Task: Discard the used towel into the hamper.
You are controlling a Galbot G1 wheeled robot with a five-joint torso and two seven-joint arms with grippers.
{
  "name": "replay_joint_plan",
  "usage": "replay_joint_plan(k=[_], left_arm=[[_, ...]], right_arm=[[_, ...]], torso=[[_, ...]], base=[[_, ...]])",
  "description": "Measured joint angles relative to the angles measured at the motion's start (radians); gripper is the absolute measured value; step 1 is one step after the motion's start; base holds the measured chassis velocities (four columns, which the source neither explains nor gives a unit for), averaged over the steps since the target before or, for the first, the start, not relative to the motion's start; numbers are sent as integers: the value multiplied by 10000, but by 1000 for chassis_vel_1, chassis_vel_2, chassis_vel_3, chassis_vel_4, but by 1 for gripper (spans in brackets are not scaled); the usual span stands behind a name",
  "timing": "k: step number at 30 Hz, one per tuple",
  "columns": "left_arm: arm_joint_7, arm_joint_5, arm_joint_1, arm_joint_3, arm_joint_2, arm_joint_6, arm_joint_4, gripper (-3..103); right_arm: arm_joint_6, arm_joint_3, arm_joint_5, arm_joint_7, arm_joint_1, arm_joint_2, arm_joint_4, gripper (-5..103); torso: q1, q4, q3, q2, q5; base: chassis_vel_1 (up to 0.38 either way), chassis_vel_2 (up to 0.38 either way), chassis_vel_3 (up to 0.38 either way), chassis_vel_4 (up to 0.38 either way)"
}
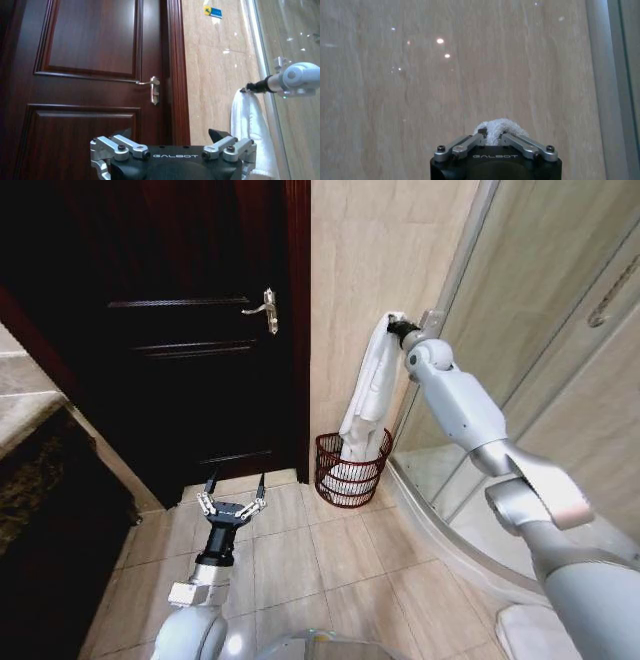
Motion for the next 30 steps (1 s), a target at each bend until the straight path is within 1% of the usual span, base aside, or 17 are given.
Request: replay_joint_plan(k=[4, 7, 9, 12, 17, 20, 22, 29, 30], left_arm=[[0, 0, 7, -3, 1, -5, 16, 100], [3, 7, 24, -2, 1, -11, 47, 100], [3, 10, 25, -1, 1, -12, 53, 100], [8, 40, 27, 2, -11, -29, 82, 100], [10, 56, 30, 4, -23, -38, 82, 100], [12, 72, 29, -2, -25, -77, 93, 100], [12, 72, 27, -7, -20, -81, 93, 100], [22, 155, 60, 29, -66, -216, 199, 100], [22, 155, 60, 29, -66, -216, 199, 100]], right_arm=[[63, 139, -121, -41, -249, 5, 12, 2], [100, 269, -190, -84, -494, -32, 110, 2], [105, 287, -204, -97, -538, -39, 128, 2], [129, 360, -250, -116, -719, -60, 210, 2], [142, 391, -274, -118, -795, -55, 252, 2], [142, 401, -302, -118, -855, -54, 282, 2], [142, 402, -306, -118, -858, -54, 282, 2], [143, 343, -363, -120, -946, -6, 291, 2], [143, 343, -363, -120, -946, -6, 291, 2]], torso=[[-50, 0, -82, -134, 2], [-114, 0, -199, -313, 0], [-123, 0, -220, -343, 0], [-188, -1, -327, -515, 1], [-231, 0, -422, -654, 0], [-299, 0, -532, -830, 0], [-314, 0, -553, -868, 1], [-427, 0, -779, -1209, 0], [-427, 0, -779, -1209, 0]], base=[[0, 0, 0, 0], [0, 0, 0, 0], [0, 0, 0, 0], [0, 0, 0, 0], [0, 0, 0, 0], [0, 0, 0, 0], [0, 0, 0, 0], [0, 0, 0, 0], [0, 0, 0, 0]])
